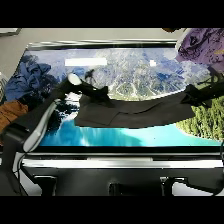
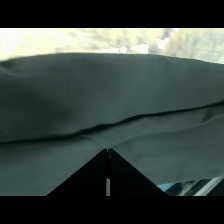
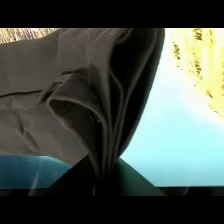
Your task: Fold the clothes and pants, and hang the long-sleeved shirts on hangers.
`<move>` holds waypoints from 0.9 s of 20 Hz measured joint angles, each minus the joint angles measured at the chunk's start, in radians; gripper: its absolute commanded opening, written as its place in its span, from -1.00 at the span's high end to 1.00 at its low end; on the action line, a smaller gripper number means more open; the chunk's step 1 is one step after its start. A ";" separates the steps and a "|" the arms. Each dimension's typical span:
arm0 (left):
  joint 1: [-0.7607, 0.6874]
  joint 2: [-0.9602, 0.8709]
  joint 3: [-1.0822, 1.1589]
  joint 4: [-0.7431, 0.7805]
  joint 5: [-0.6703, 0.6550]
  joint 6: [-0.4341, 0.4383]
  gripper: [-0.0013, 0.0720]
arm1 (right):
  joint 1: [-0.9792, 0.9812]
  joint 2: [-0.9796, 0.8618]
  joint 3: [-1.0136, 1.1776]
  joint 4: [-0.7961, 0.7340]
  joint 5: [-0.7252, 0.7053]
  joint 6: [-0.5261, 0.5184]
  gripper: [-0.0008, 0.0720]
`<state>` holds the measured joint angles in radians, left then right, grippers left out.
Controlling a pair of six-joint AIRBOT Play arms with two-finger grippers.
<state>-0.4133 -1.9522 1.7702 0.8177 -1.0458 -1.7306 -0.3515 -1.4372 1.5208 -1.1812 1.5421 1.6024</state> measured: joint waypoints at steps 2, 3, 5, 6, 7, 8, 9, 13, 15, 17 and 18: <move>-0.084 -0.037 0.023 -0.048 0.056 -0.021 0.92 | 0.000 0.040 0.001 -0.015 0.014 0.018 0.89; -0.122 -0.058 0.040 -0.066 0.076 -0.032 0.92 | 0.000 0.056 0.002 -0.021 0.018 0.026 0.89; -0.192 -0.108 0.088 -0.098 0.109 -0.062 0.92 | 0.000 0.079 0.003 -0.025 0.022 0.041 0.89; -0.226 -0.137 0.117 -0.113 0.119 -0.076 0.92 | 0.000 0.085 0.005 -0.029 0.024 0.045 0.89; -0.256 -0.166 0.148 -0.129 0.125 -0.087 0.92 | 0.000 0.090 0.010 -0.031 0.025 0.050 0.89; -0.284 -0.194 0.179 -0.149 0.131 -0.096 0.92 | 0.000 0.094 0.018 -0.032 0.026 0.053 0.89; -0.307 -0.219 0.206 -0.167 0.135 -0.109 0.92 | 0.000 0.097 0.030 -0.032 0.026 0.058 0.89; -0.378 -0.294 0.262 -0.238 0.169 -0.137 0.92 | 0.000 0.101 0.097 -0.031 0.030 0.075 0.89; -0.392 -0.315 0.271 -0.265 0.190 -0.148 0.92 | 0.000 0.103 0.124 -0.027 0.035 0.078 0.89; -0.388 -0.322 0.277 -0.285 0.201 -0.148 0.92 | 0.000 0.103 0.140 -0.024 0.040 0.082 0.89; -0.377 -0.322 0.278 -0.288 0.199 -0.148 0.92 | 0.000 0.103 0.145 -0.024 0.040 0.082 0.89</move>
<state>-0.7898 -2.2742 2.0487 0.5293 -0.8467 -1.8790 -0.3515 -1.3346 1.6653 -1.2053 1.5822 1.6848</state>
